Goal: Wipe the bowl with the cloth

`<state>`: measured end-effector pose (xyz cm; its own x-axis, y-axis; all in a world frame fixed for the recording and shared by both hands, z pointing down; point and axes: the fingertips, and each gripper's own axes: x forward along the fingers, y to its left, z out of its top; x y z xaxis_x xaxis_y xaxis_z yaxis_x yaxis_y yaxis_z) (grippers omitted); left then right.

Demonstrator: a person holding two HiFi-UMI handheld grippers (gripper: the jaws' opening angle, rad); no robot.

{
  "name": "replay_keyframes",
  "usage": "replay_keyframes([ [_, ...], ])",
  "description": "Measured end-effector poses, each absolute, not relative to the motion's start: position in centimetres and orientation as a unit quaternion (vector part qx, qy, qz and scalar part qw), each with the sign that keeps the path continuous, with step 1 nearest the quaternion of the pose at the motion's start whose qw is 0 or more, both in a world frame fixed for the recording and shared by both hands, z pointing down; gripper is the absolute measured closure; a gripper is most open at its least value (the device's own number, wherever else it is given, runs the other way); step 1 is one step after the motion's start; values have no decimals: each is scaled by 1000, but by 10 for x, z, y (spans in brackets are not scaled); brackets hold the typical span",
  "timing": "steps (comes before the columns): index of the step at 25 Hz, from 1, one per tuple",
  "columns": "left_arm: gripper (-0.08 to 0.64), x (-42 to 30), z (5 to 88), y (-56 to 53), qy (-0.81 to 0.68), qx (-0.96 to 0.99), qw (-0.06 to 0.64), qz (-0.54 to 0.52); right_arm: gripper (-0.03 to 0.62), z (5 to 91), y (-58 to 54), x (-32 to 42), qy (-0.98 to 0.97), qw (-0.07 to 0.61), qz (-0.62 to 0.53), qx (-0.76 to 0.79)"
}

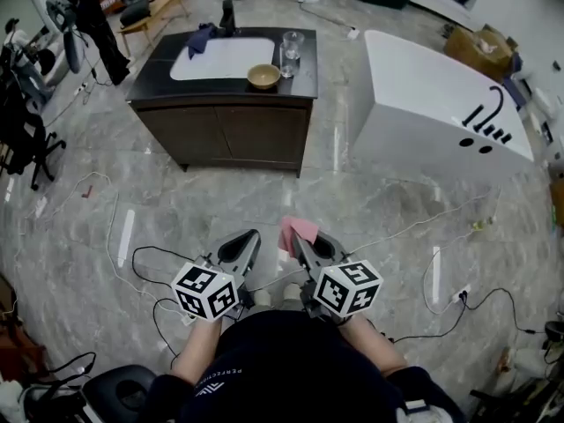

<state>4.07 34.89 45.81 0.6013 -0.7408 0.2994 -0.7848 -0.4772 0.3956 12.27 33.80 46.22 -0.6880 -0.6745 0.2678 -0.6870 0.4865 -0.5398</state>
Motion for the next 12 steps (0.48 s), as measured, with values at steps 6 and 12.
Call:
replay_keyframes([
  [6,548,66,463,332,-440,861,250,50,549,466,324,143,-864,4,319,391],
  [12,548,78,467,322,-439,860,254,50,549,474,315,151,-862,2,330,384],
])
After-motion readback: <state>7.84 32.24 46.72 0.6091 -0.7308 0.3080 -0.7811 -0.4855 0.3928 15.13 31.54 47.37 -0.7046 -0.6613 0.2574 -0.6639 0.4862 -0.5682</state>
